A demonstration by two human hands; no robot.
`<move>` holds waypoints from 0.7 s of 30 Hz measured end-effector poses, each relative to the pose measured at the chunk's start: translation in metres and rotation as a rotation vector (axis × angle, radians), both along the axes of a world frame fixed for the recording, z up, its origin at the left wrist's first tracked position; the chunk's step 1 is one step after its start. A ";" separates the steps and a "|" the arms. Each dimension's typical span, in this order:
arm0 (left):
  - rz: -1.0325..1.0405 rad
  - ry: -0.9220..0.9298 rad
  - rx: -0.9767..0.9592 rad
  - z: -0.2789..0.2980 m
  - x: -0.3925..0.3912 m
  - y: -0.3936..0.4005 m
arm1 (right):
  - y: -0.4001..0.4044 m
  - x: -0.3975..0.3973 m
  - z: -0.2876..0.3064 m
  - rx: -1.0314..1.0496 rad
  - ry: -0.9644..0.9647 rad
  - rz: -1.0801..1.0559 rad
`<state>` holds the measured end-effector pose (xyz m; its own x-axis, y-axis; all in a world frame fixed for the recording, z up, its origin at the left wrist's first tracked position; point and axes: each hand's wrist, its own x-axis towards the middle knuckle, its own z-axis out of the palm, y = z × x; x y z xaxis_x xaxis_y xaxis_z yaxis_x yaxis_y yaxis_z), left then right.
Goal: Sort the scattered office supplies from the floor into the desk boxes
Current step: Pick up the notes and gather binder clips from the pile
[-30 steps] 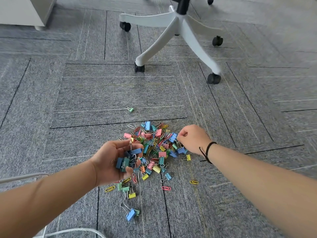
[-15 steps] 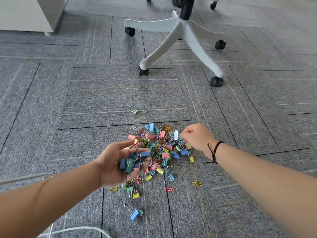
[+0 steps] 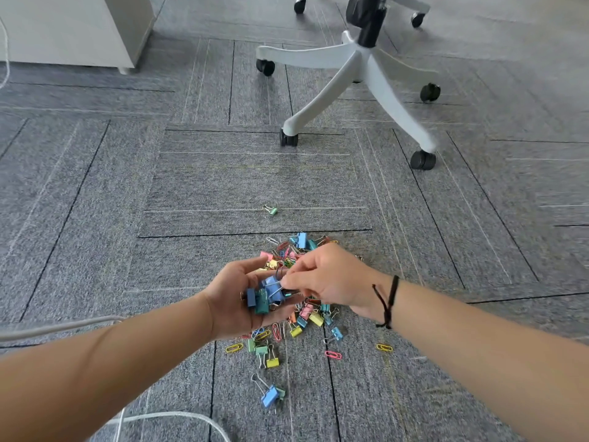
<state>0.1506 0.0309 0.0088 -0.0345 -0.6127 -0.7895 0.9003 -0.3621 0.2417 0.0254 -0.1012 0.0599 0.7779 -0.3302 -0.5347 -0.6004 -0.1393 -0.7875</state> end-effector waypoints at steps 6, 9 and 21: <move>-0.018 -0.029 0.000 0.000 0.002 0.004 | -0.010 -0.003 -0.004 -0.063 -0.049 -0.009; -0.028 -0.037 -0.014 -0.002 0.004 0.005 | -0.037 -0.014 -0.012 -0.085 -0.046 -0.183; -0.076 -0.149 0.017 -0.007 -0.002 -0.001 | -0.097 -0.088 -0.075 -0.426 0.370 -0.240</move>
